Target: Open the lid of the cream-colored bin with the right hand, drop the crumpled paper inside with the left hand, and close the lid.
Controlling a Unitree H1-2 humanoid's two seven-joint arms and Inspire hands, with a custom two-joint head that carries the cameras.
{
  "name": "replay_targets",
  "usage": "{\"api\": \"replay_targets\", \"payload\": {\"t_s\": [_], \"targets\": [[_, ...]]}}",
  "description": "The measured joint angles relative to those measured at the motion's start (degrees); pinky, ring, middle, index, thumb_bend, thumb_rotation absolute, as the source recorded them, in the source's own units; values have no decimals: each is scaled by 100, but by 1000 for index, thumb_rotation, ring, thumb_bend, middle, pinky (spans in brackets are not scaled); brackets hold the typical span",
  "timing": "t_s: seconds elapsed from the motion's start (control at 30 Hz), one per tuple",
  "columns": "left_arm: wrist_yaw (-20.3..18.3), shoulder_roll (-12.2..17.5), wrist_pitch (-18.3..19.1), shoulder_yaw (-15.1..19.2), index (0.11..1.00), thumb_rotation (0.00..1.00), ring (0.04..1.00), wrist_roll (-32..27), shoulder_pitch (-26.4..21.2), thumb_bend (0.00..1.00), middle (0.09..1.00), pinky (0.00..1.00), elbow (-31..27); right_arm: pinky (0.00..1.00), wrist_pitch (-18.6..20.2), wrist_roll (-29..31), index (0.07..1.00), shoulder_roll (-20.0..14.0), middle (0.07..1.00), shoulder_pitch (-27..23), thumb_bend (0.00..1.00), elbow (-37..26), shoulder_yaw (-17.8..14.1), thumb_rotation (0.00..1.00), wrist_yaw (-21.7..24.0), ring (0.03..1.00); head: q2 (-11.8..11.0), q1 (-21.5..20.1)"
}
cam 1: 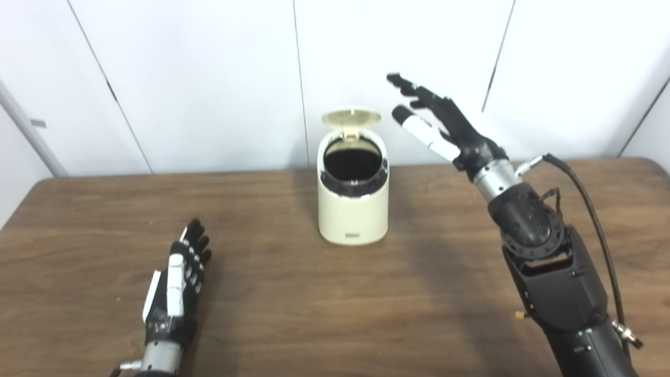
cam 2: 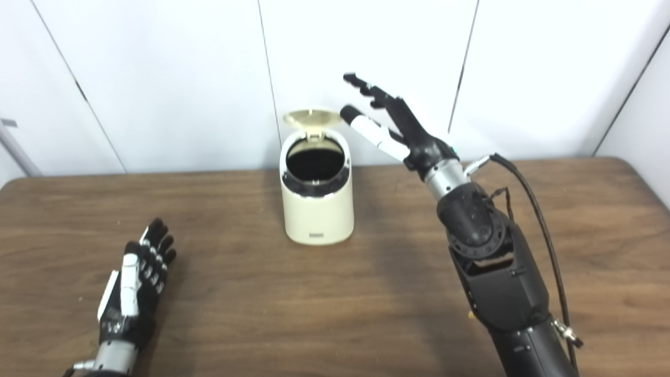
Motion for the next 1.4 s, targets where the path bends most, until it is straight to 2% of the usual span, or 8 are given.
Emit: {"api": "replay_targets", "payload": {"t_s": [0.23, 0.47, 0.67, 1.17, 1.4], "targets": [[66, -21, 0, -8, 1000, 994, 1000, 134, -9, 521, 1000, 1000, 6, 797, -4, -198, 883, -124, 892, -206, 493, 177, 212, 1000, 175, 868, -9, 26], [112, -30, -1, -20, 1000, 1000, 1000, 179, -10, 507, 1000, 1000, 7, 843, -6, -327, 883, -152, 909, -464, 512, 552, 373, 1000, 361, 898, -18, 53], [140, -29, -27, -53, 1000, 989, 1000, 202, -18, 533, 1000, 1000, 23, 863, -24, -545, 886, -204, 919, -659, 521, 693, 581, 1000, 558, 925, -9, 105], [164, -30, -155, -99, 1000, 980, 1000, 220, -31, 553, 1000, 1000, 48, 879, -24, -766, 880, -361, 930, -711, 576, 645, 862, 1000, 952, 959, 9, 141], [187, -30, -172, -122, 1000, 986, 1000, 259, -36, 563, 1000, 1000, 56, 889, -94, -880, 881, -393, 947, -659, 592, 519, 939, 988, 974, 980, 26, 176]]}}
